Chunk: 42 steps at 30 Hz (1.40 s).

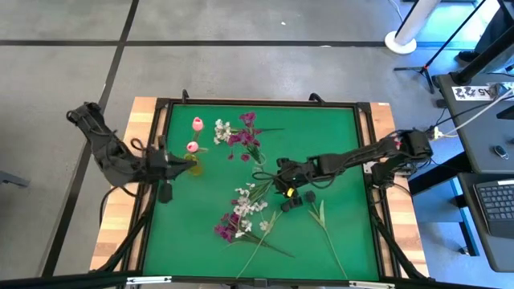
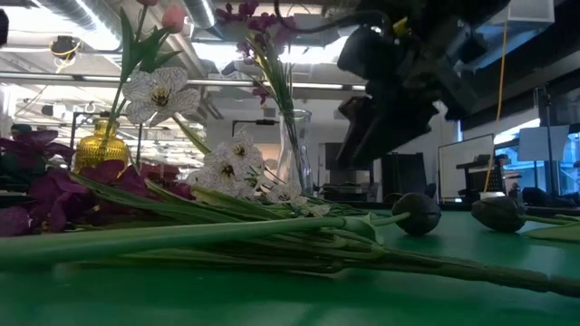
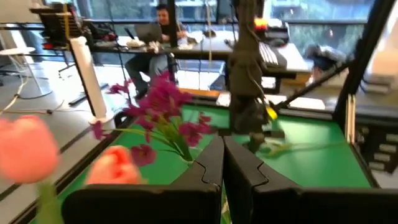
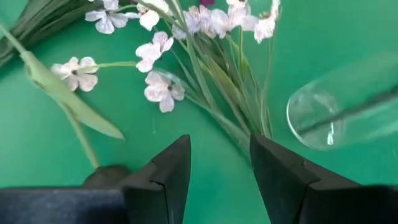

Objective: Sort flowers into vase by color
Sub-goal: Put the bottom white flower into the yellow vase

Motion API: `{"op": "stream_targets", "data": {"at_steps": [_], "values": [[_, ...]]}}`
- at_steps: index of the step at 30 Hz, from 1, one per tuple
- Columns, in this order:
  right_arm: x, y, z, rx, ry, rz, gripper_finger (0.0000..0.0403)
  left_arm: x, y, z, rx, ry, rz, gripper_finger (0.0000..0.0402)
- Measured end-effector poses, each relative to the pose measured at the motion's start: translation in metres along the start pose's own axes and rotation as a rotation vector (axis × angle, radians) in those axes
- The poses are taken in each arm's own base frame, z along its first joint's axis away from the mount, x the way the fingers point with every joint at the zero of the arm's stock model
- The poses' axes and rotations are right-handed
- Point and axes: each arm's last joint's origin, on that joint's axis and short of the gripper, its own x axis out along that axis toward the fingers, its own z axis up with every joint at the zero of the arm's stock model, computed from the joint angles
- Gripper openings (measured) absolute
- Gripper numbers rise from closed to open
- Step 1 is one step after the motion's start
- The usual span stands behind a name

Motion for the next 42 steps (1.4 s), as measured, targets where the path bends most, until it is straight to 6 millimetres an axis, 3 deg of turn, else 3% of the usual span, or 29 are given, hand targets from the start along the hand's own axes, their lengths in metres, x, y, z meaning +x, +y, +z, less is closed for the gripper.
{"op": "stream_targets", "data": {"at_steps": [13,25,34,42], "values": [[0.032,-0.001,-0.008,-0.027,0.008,-0.023,0.0166,-0.015,0.025,-0.022,-0.141,-0.034,-0.021,0.0000],[0.034,-0.005,-0.004,-0.027,-0.027,-0.124,0.0166,-0.013,0.020,-0.023,-0.137,-0.024,-0.036,0.0000],[0.059,-0.004,-0.019,-0.024,0.043,-0.111,0.0166,-0.013,0.019,-0.023,-0.135,-0.023,-0.036,0.0000],[0.061,-0.010,-0.022,0.043,0.049,-0.095,0.0161,-0.010,0.016,-0.025,-0.137,-0.014,-0.032,0.0000]]}}
